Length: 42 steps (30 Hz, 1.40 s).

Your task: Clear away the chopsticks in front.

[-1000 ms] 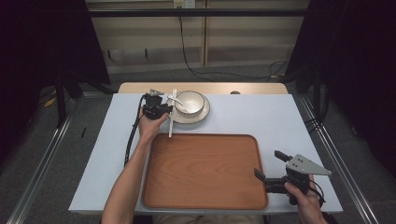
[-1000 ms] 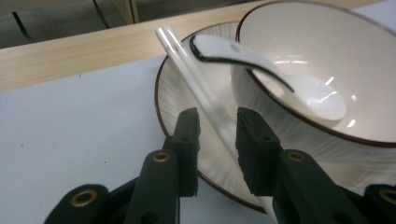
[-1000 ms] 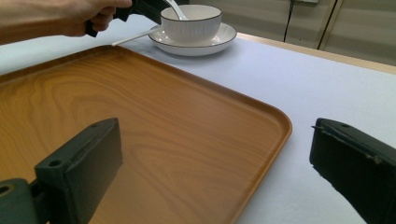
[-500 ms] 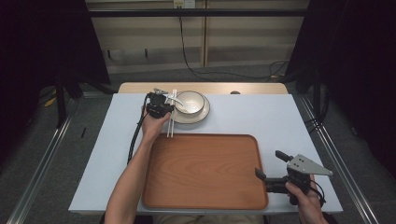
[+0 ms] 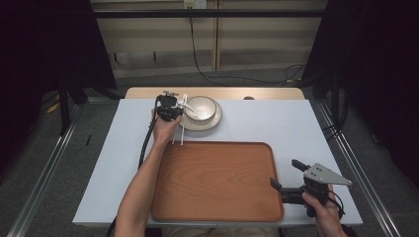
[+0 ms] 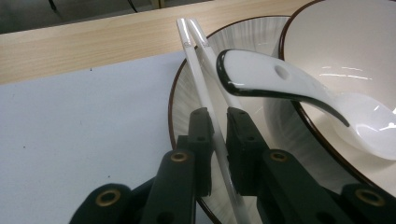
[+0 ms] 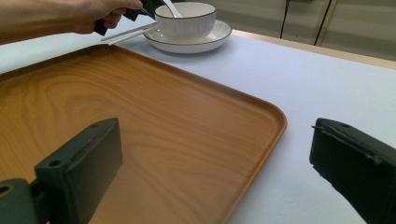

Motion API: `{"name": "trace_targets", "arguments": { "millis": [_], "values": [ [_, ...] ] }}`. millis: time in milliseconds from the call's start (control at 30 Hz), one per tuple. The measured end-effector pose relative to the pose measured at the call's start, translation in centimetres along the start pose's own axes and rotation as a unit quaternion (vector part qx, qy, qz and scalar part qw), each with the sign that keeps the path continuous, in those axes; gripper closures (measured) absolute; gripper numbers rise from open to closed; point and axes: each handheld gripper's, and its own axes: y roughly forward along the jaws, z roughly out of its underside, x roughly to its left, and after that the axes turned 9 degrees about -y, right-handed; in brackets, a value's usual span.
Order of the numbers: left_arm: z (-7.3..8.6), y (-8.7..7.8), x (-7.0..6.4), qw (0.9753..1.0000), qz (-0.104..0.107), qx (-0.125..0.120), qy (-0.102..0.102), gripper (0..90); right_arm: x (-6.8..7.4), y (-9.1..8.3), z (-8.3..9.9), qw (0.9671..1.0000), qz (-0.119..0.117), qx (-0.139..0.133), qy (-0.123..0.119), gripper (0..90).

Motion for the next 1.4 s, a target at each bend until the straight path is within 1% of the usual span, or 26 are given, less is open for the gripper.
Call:
{"name": "trace_targets", "arguments": {
  "millis": [67,100,167,267,300,367,400,433,467,500,600,633,667,733,800,867,933,967,1000,1067,1167,1200,1267,1333,1367,1400],
  "values": [
    [0.0,0.0,0.0,1.0,-0.002,0.002,0.002,80.9,0.0,0.0,0.0,1.0,0.0,0.0,0.0,2.4],
    [0.0,0.1,0.0,1.0,0.005,0.004,-0.007,80.8,0.0,0.0,0.0,1.0,-0.001,0.001,0.0,2.4],
    [0.0,0.0,0.0,0.9999,-0.002,0.012,0.001,80.7,-0.1,0.0,0.0,1.0,-0.001,0.0,0.002,2.4],
    [0.0,0.0,-0.1,0.9999,-0.004,0.011,-0.002,81.5,-0.1,0.0,0.1,1.0,-0.003,0.001,0.003,2.4],
    [0.0,0.1,-0.1,0.9999,-0.001,0.008,-0.009,81.5,-0.1,0.0,0.1,1.0,-0.003,0.001,0.003,2.4],
    [0.0,0.0,-0.2,0.9999,0.003,0.013,-0.006,83.5,-0.1,0.0,0.0,1.0,-0.004,0.001,0.003,2.4],
    [0.0,0.1,-0.4,0.9997,0.0,0.01,-0.022,83.9,-0.1,0.0,0.1,1.0,-0.004,0.001,0.002,2.3],
    [0.0,0.1,-0.4,0.9997,0.0,0.01,-0.022,84.0,-0.1,0.0,0.1,1.0,-0.004,0.001,0.002,2.3],
    [0.0,0.1,-0.5,0.9996,0.001,0.004,-0.03,84.2,-0.1,0.0,0.1,1.0,-0.004,0.001,0.003,2.4],
    [-0.1,-0.1,-0.3,0.9998,0.004,0.013,-0.016,84.5,-0.1,0.0,0.0,1.0,-0.005,-0.001,0.003,2.4],
    [-0.1,-0.2,-0.3,0.9997,0.007,0.015,-0.015,85.3,0.0,-0.1,0.0,1.0,-0.006,-0.001,0.005,2.3],
    [-0.1,-0.2,-0.3,0.9998,0.002,0.017,-0.012,85.3,0.0,-0.1,0.0,1.0,-0.006,-0.001,0.005,2.3],
    [-0.1,-0.2,-0.4,0.9996,0.001,0.009,-0.028,85.4,0.0,-0.1,0.0,1.0,-0.007,0.0,0.004,2.3],
    [-0.1,-0.2,-0.3,0.9994,0.007,0.011,-0.033,85.4,0.0,0.0,0.0,1.0,-0.006,-0.001,0.004,2.3],
    [-0.1,-0.3,-0.3,0.9993,0.004,0.007,-0.036,85.4,0.0,0.0,0.0,1.0,-0.006,-0.001,0.004,2.3],
    [-0.2,-0.7,0.0,0.9996,0.005,0.012,-0.024,85.4,0.0,-0.1,0.0,1.0,-0.007,0.0,0.005,2.3],
    [-0.2,-0.8,0.0,0.9995,0.008,0.007,-0.029,85.4,0.0,-0.1,0.0,1.0,-0.006,-0.001,0.006,2.3],
    [-0.1,-0.9,-0.1,0.9992,0.01,0.004,-0.038,85.4,0.0,-0.1,0.0,1.0,-0.005,-0.001,0.005,2.3],
    [-0.1,-1.1,0.0,0.9995,0.009,0.003,-0.03,85.4,0.0,-0.1,0.0,1.0,-0.005,-0.001,0.005,2.3],
    [0.0,-1.7,0.2,0.9994,0.012,-0.005,-0.033,85.4,0.0,-0.1,0.0,1.0,-0.005,0.0,0.004,2.3],
    [0.1,-2.1,0.4,0.9991,0.007,-0.012,-0.04,85.4,0.0,-0.1,0.0,1.0,-0.004,-0.001,0.004,2.3],
    [0.2,-2.3,0.4,0.9994,-0.002,-0.015,-0.033,85.4,0.0,-0.1,0.0,1.0,-0.005,-0.001,0.004,2.3],
    [0.3,-2.7,0.7,0.9995,-0.001,-0.012,-0.03,85.4,0.0,-0.1,0.0,1.0,-0.004,-0.002,0.004,2.3],
    [0.4,-3.0,0.7,0.9992,-0.005,-0.016,-0.036,85.4,0.0,-0.1,0.0,1.0,-0.004,-0.001,0.003,2.3],
    [0.5,-3.2,0.9,0.9994,-0.004,-0.015,-0.031,85.4,0.0,-0.1,0.0,1.0,-0.004,-0.002,0.003,2.3],
    [0.5,-3.4,1.0,0.9993,-0.004,-0.016,-0.033,85.4,0.0,-0.1,0.0,1.0,-0.004,-0.002,0.001,2.3]
  ]
}}
